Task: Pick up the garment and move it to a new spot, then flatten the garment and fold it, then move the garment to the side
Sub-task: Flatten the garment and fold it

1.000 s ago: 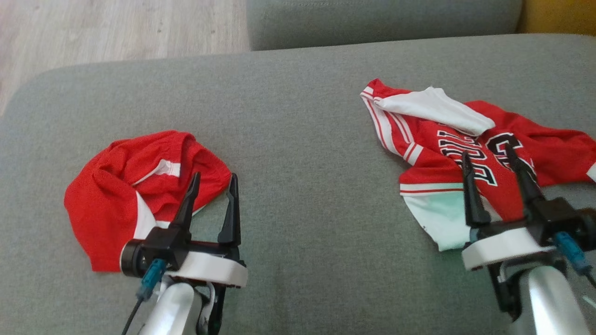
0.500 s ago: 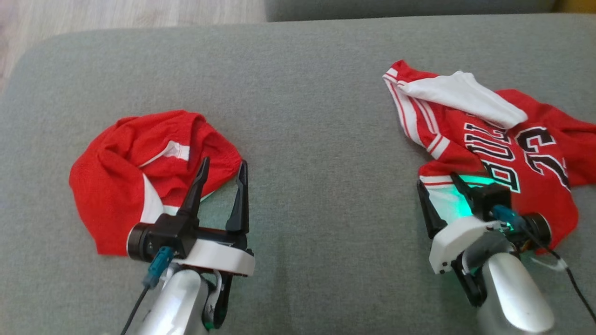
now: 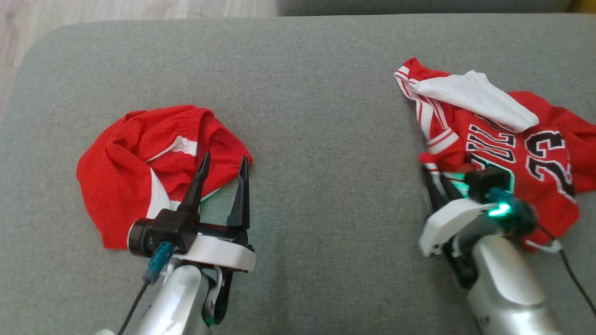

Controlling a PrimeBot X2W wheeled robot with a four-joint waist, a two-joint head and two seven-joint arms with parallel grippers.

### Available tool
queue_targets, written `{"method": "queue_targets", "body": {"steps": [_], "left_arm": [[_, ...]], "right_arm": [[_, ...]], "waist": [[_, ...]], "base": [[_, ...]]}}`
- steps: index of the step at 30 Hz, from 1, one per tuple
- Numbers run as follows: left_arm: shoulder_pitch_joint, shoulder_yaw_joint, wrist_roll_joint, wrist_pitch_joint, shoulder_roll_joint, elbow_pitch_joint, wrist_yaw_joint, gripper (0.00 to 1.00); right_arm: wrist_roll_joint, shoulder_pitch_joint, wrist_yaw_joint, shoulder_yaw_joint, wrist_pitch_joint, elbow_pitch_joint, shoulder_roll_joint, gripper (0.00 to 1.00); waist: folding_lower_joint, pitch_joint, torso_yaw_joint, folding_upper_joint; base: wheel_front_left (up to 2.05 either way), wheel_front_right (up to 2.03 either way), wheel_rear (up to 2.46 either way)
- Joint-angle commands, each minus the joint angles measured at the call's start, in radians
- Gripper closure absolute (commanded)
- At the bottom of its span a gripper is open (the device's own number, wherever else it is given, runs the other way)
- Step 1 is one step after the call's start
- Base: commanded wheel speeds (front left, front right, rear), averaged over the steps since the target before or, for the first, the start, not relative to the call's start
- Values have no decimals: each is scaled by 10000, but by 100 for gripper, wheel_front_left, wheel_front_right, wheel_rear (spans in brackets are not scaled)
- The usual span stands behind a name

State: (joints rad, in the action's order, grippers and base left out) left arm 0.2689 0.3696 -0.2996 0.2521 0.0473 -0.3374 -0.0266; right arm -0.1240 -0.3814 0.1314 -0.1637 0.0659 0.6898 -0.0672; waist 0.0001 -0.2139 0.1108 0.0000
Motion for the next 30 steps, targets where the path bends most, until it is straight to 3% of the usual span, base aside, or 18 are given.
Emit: {"method": "queue_targets", "body": {"steps": [1, 9, 18, 19, 20, 25, 30], "left_arm": [[380, -296, 14, 97, 30, 254, -21, 0], [365, -264, -1, 97, 30, 245, -28, 0], [297, -123, -125, 97, 30, 227, -78, 0], [285, -120, -132, 97, 30, 218, -86, 0], [272, -118, -138, 97, 30, 209, -92, 0], [192, -181, -152, 97, 30, 216, -168, 0], [95, -300, -106, 97, 30, 301, -193, 0]], "right_arm": [[-394, -353, -7, -612, 214, -234, 169, 100], [-2340, -1117, -7, -2947, 716, -852, 170, 100], [-3517, -1893, -7, -5201, 573, -1056, 170, 100], [-3551, -1954, -7, -5389, 604, -1025, 170, 53], [-3547, -1996, -7, -5534, 638, -973, 170, 0], [-3574, -2005, -7, -5902, 1044, -978, 170, 0], [-3227, -1799, -7, -5041, 1572, -1038, 170, 0]], "waist": [[-1, 41, 20, 0], [-1, 157, 206, 0], [-1, 254, 556, 0], [-1, 272, 576, 0], [-1, 293, 592, 0], [-1, 400, 482, 0], [-1, 544, 135, 0]], "base": [[0, 0, 0], [0, 0, 0], [0, 0, 0], [0, 0, 0], [0, 0, 0], [0, 0, 0], [0, 0, 0]]}}
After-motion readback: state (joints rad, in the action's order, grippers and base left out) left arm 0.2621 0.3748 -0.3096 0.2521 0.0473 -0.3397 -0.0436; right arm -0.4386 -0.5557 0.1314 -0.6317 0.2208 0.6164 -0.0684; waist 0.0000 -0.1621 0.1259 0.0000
